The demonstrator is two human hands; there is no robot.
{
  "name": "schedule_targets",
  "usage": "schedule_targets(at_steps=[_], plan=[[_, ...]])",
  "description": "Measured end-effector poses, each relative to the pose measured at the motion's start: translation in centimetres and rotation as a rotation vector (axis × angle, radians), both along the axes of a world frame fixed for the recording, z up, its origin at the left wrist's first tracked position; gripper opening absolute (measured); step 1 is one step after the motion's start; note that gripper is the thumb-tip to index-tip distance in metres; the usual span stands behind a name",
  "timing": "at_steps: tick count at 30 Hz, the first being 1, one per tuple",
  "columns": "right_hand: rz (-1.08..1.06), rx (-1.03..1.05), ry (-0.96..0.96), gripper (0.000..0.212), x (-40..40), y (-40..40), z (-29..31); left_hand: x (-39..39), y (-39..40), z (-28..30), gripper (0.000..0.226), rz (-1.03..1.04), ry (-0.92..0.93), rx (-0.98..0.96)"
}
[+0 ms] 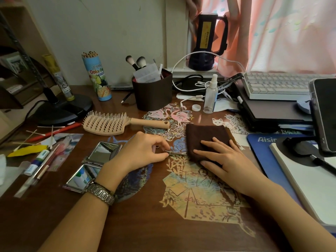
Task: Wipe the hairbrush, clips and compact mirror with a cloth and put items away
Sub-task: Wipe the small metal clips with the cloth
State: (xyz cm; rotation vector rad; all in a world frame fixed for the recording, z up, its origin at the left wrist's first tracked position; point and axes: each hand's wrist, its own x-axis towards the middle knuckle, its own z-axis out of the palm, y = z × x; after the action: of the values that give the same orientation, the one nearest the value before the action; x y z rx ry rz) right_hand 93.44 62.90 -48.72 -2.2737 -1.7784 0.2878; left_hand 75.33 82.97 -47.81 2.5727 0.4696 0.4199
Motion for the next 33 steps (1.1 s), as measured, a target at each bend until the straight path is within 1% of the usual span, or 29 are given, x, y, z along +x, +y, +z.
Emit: schedule_targets(at_steps=[3,6,14,18,23,33], plan=[[-0.003,0.001,-0.003,0.045,0.02,-0.01,-0.04,-0.05,0.00,0.12,0.009,-0.006,-0.003,0.056],[-0.002,0.006,0.003,0.047,0.01,0.02,-0.07,-0.13,0.09,0.13,0.009,-0.026,0.014,0.098],[0.002,0.003,0.001,0.044,0.07,-0.01,-0.08,-0.07,0.53,-0.25,0.014,-0.097,0.015,0.052],[0.003,0.005,0.005,0.046,0.06,0.00,-0.06,0.01,0.46,-0.15,0.018,-0.133,0.028,0.069],[0.005,0.004,0.004,0.044,0.13,-0.03,-0.13,-0.04,0.55,-0.20,0.019,-0.140,0.028,0.063],[0.003,0.016,0.013,0.047,0.04,-0.03,-0.09,0.14,0.80,-0.43,0.021,-0.136,0.030,0.054]])
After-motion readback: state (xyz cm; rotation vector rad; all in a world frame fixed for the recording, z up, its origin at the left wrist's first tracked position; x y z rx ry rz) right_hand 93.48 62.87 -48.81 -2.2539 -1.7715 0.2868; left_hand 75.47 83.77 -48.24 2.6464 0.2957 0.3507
